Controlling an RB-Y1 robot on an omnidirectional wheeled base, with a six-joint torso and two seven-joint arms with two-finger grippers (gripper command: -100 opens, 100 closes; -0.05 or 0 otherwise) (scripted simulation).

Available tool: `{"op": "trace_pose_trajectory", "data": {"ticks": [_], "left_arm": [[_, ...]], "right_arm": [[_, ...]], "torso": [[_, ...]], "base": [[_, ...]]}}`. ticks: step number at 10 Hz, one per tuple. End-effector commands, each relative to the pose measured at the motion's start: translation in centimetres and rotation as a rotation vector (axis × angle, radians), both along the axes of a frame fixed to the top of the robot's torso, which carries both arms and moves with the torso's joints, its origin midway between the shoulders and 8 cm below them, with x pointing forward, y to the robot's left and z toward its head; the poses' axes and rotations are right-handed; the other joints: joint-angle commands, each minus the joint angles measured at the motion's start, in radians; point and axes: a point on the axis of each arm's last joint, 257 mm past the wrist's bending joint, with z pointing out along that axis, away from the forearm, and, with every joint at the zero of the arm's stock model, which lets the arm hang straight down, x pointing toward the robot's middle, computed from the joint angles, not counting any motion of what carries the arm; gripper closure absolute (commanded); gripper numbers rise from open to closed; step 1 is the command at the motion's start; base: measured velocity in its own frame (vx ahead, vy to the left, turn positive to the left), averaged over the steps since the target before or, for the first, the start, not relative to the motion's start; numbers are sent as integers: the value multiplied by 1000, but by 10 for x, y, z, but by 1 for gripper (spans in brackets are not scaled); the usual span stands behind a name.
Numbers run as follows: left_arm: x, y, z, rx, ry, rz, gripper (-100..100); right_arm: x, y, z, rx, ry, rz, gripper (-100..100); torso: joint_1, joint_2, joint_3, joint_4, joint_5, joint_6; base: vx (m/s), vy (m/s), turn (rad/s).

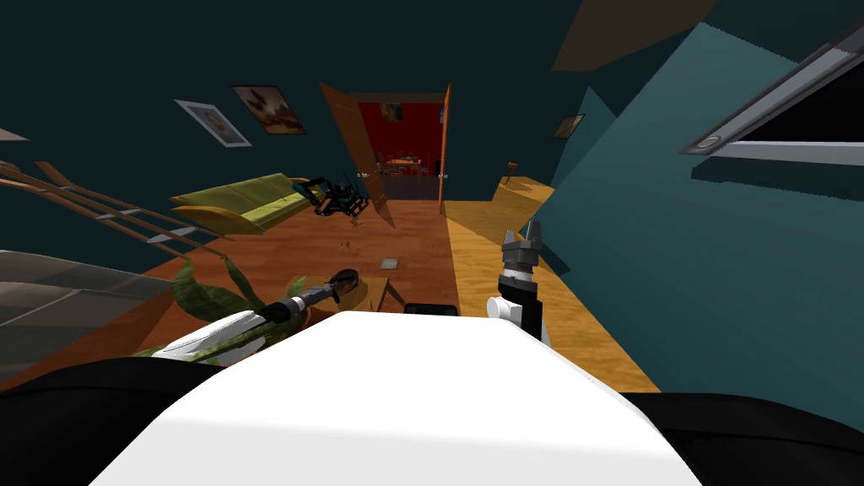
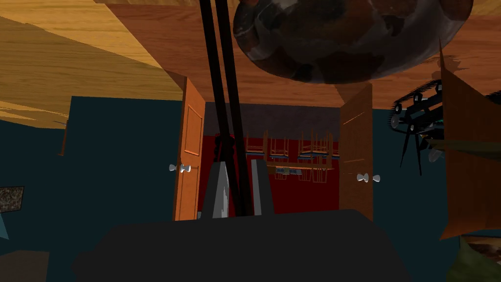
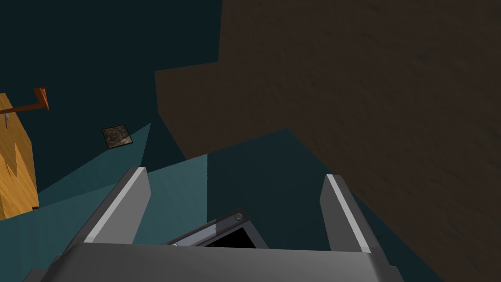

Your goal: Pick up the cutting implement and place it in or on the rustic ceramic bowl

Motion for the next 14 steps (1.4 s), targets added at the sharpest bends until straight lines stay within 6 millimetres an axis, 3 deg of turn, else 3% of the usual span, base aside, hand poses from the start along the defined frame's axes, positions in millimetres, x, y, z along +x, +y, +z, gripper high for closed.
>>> {"op": "trace_pose_trajectory", "data": {"ticks": [1, 4, 7, 8, 12, 13, 14], "left_arm": [[1, 14, 8, 25, 4, -5, 100], [3, 40, 28, 79, 10, -16, 100], [3, 48, 34, 94, 11, -17, 100], [4, 49, 35, 97, 10, -17, -100], [4, 49, 35, 97, 10, -17, -100], [4, 49, 35, 97, 10, -17, 0], [9, 51, 46, 97, 8, -27, -100]], "right_arm": [[0, 0, 0, 0, 0, 0, 0], [0, 0, 0, 0, 0, 0, 0], [0, 0, 0, 0, 0, 0, 0], [0, 0, 0, 0, 0, 0, 0], [0, 0, 0, 0, 0, 0, 0], [0, 0, 0, 0, 0, 0, 0], [0, 0, 0, 0, 0, 0, 0]], "torso": [[0, 0, 0, 0, 0, 0], [-1, 1, 0, 0, -1, 0], [-1, 0, 0, 0, -1, 1], [-3, 2, 1, 0, 0, 1], [-4, 5, 3, 1, -1, 1], [-4, 5, 3, 1, -1, 1], [-4, 5, 3, 1, -1, 1]], "base": [[67, 32, 14], [71, 30, 19], [61, 29, 9], [7, 4, -2], [0, 0, 0], [0, 0, 0], [5, -9, 101]]}}
